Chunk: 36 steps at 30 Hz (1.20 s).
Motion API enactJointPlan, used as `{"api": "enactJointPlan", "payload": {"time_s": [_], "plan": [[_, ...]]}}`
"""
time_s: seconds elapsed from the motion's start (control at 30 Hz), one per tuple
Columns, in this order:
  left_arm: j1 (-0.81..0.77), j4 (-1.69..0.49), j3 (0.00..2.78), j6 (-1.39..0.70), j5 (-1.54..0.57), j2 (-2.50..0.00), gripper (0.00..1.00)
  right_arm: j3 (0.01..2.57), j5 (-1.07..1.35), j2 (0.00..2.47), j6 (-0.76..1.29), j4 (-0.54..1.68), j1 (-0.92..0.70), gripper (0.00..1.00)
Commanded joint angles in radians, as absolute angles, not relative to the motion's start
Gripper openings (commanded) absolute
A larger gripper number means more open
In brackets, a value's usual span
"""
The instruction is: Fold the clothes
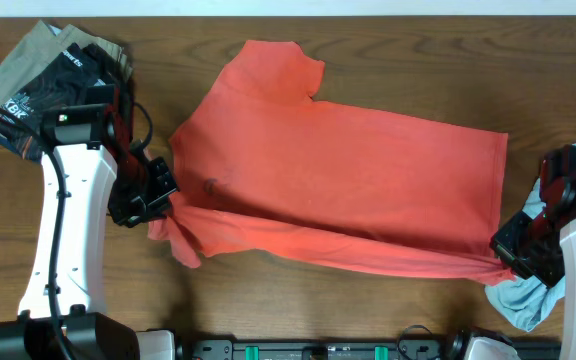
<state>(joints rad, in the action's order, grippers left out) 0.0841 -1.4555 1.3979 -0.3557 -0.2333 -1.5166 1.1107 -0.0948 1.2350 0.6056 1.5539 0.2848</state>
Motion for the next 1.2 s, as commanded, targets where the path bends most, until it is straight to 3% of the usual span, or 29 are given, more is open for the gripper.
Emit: {"api": "enactJointPlan", "payload": {"time_s": [0.0,0.63,1.1,1.17], "plan": [[0.083,-1.445,1.393,-0.361,-0.234,-1.519,0.06,1.071,-0.102,1.238,0.596,1.536,0.294,0.01],[0.081,-1.008,1.225,-0.373,-0.224,-1.530,0.06,0.884,-0.026,1.260,0.594,1.172,0.294,0.01],[0.082,-0.859,1.147,-0.379,-0.224,-1.555,0.06,0.841,-0.056,1.358,0.594,0.982,0.293,0.01],[0.082,-0.845,1.147,-0.379,-0.219,-1.560,0.13,0.841,-0.056,1.366,0.585,0.935,0.292,0.11]]}}
